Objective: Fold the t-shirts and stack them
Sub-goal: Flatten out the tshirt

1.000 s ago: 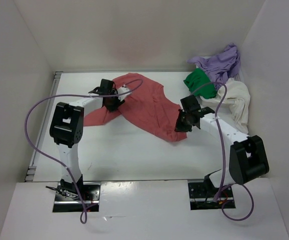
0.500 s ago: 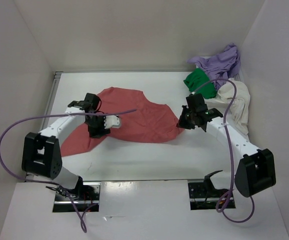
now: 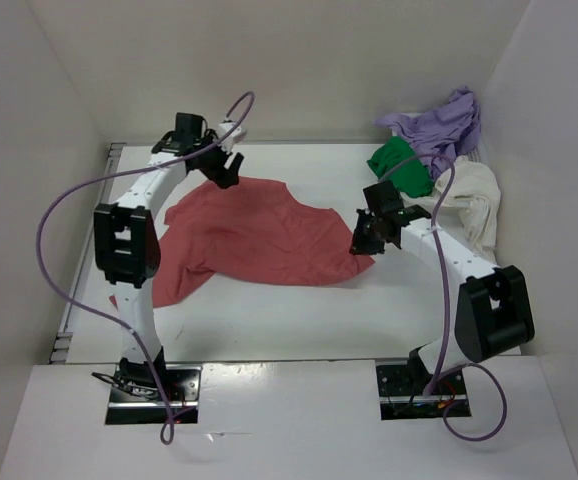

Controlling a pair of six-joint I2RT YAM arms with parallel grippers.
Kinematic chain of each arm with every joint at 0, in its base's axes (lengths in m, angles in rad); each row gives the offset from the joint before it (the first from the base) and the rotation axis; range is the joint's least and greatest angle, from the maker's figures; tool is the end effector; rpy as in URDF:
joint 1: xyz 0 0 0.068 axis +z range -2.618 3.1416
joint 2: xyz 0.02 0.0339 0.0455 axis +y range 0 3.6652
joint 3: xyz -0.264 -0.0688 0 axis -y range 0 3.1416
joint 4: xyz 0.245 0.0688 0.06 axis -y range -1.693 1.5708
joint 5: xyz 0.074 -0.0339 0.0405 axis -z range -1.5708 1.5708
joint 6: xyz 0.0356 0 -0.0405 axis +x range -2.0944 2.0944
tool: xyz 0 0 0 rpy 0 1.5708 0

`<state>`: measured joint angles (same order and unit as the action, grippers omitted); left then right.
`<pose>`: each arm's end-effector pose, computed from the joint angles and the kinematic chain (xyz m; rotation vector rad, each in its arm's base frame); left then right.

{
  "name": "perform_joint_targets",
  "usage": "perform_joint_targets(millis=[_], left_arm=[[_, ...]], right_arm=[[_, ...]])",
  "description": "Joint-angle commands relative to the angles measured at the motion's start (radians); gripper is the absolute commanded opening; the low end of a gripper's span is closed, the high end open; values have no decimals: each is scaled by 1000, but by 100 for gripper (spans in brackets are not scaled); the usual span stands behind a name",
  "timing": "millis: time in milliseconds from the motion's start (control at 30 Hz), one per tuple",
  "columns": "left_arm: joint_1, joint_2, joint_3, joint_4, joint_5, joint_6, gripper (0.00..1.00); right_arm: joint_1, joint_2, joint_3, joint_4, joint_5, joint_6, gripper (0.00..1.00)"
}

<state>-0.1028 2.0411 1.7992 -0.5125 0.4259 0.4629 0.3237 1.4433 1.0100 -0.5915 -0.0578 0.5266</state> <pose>0.4654 -0.0628 0.2755 0.8308 2.1040 -0.3047 0.2751 0.0945 0.2333 0.2464 2.6312 0.3748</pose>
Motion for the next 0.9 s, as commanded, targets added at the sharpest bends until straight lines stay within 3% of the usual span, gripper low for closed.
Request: perform_joint_targets(millis=[0, 233, 500, 733, 867], left_arm=[[-61, 105, 101, 114, -47, -138, 81], [-90, 295, 272, 137, -183, -221, 81], [-90, 327, 232, 137, -295, -179, 78], [-100, 347, 213, 115, -288, -158, 64], [-100, 358, 226, 101, -288, -139, 61]], right_arm=[[-17, 29, 59, 18, -20, -20, 0], [-17, 69, 68, 18, -30, -20, 0], [-17, 69, 59, 9, -20, -20, 0], [-17, 69, 59, -1, -10, -20, 0], [-17, 69, 59, -1, -10, -30, 0]])
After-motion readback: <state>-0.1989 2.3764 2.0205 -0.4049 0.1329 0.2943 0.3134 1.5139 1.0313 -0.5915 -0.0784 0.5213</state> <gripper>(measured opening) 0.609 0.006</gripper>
